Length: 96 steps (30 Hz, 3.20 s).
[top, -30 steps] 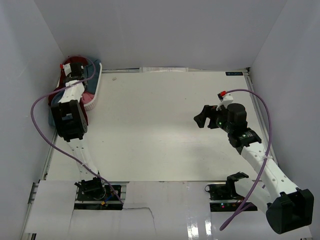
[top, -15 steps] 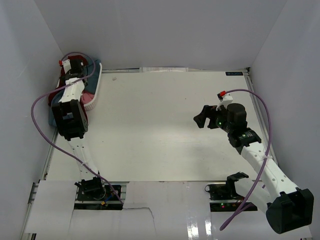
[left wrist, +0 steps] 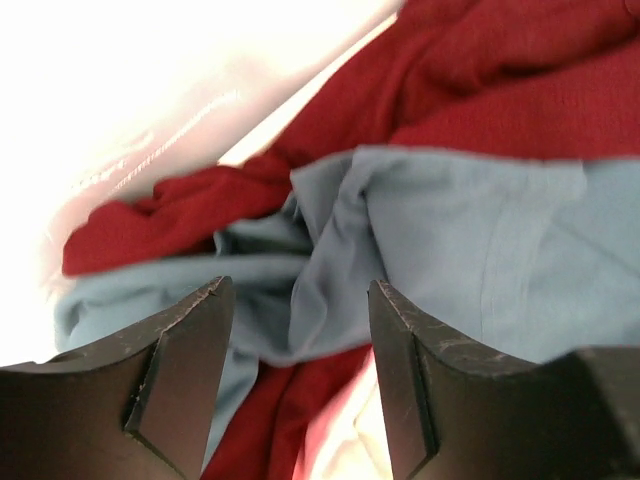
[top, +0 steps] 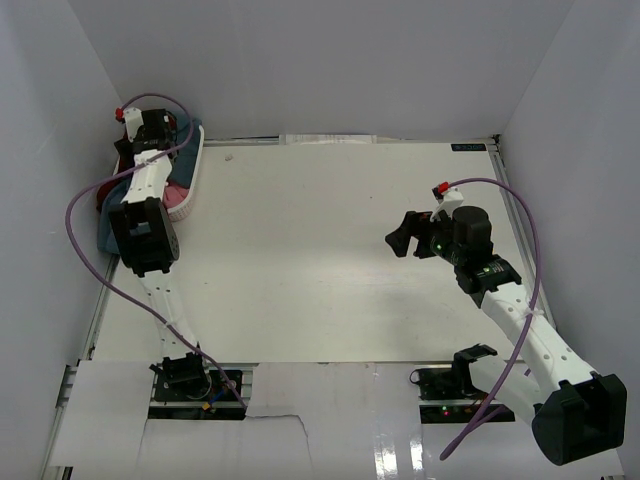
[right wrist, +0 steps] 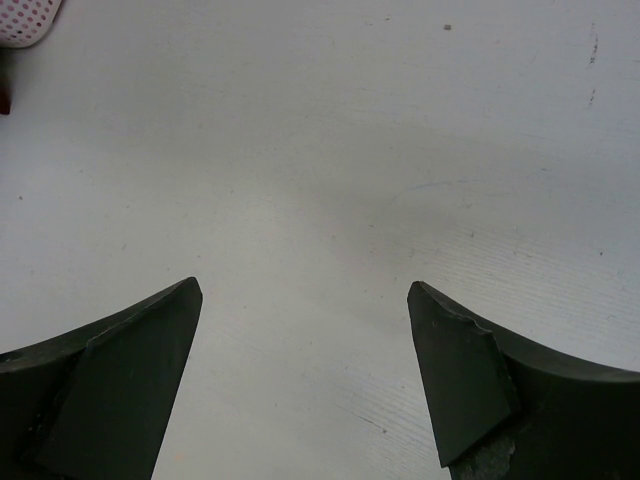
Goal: Fold and stack the t-shirts
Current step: Grab crumpled tshirt from bin with the left arm, then move the tshirt to the center of the board
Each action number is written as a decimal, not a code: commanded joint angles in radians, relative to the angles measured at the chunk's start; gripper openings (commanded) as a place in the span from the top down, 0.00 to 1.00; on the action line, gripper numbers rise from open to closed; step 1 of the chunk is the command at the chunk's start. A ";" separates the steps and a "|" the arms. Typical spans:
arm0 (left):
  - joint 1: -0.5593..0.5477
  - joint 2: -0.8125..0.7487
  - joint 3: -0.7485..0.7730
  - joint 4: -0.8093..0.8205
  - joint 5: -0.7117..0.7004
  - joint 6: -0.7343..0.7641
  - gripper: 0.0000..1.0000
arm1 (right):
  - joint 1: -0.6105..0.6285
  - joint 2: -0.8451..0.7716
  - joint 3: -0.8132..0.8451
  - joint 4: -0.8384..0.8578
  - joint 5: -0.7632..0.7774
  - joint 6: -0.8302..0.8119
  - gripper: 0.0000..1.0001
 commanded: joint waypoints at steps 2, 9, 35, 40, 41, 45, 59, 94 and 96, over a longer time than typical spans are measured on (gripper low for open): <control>0.006 0.049 0.060 0.014 -0.079 0.026 0.32 | 0.007 -0.001 0.000 0.038 -0.014 -0.020 0.10; 0.015 0.061 0.048 0.004 -0.011 0.010 0.42 | 0.012 0.010 0.000 0.041 -0.017 -0.020 0.10; 0.015 -0.399 0.120 -0.115 0.975 -0.279 1.00 | 0.021 0.033 0.000 0.033 -0.022 -0.019 0.10; -0.061 -0.494 0.048 -0.059 1.475 -0.358 1.00 | 0.024 0.034 0.010 0.019 0.001 -0.020 0.10; -0.090 -0.518 -0.002 -0.037 1.527 -0.353 1.00 | 0.026 0.033 0.011 0.018 0.004 -0.022 0.10; -0.150 -0.672 -0.150 0.179 1.767 -0.454 1.00 | 0.026 0.031 0.022 0.008 0.004 -0.020 0.10; -0.357 -0.534 -0.043 0.659 1.983 -0.931 1.00 | 0.029 -0.004 0.062 -0.016 0.135 -0.002 0.10; -0.522 -0.753 -0.630 -0.353 0.851 -0.241 0.07 | 0.033 0.144 0.065 0.010 0.074 0.020 0.10; -0.522 -0.781 -0.636 -0.344 0.827 -0.243 0.02 | 0.049 0.197 0.088 0.011 0.066 0.012 0.10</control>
